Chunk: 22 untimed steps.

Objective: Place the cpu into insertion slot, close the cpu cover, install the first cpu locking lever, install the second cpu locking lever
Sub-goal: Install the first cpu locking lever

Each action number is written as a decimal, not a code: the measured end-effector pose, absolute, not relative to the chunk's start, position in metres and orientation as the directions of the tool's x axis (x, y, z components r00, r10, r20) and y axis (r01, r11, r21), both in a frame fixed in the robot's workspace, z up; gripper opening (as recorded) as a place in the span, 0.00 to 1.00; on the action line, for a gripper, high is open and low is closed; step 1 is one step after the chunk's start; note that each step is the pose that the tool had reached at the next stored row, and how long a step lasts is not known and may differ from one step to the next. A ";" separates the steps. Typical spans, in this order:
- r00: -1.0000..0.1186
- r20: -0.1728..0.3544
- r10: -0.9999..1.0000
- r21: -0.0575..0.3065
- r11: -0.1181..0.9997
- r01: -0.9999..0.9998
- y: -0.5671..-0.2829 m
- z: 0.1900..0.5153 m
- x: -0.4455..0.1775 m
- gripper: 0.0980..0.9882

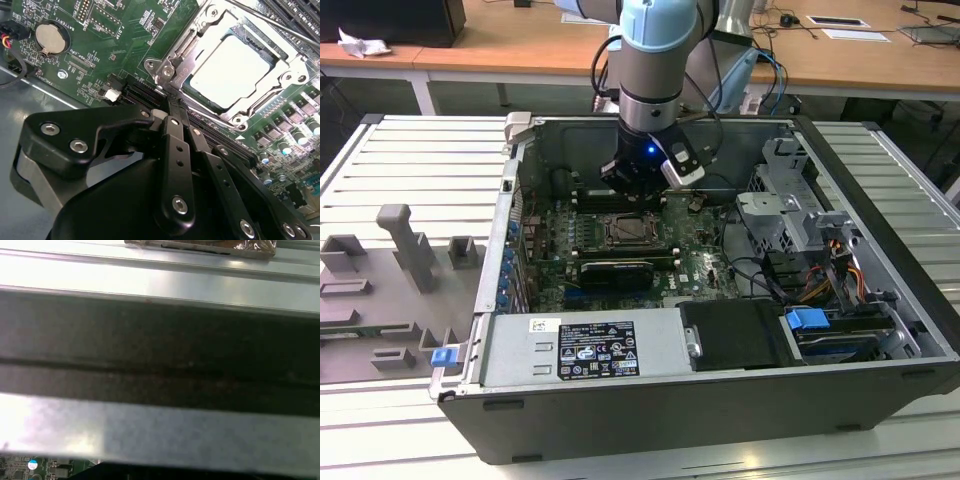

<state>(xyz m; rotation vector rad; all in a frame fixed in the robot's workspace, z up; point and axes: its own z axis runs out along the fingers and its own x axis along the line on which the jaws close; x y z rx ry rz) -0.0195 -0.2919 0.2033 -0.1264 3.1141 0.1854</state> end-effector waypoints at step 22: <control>-0.997 -0.022 -0.080 0.095 0.992 -0.082 -0.292 0.201 -0.019 0.01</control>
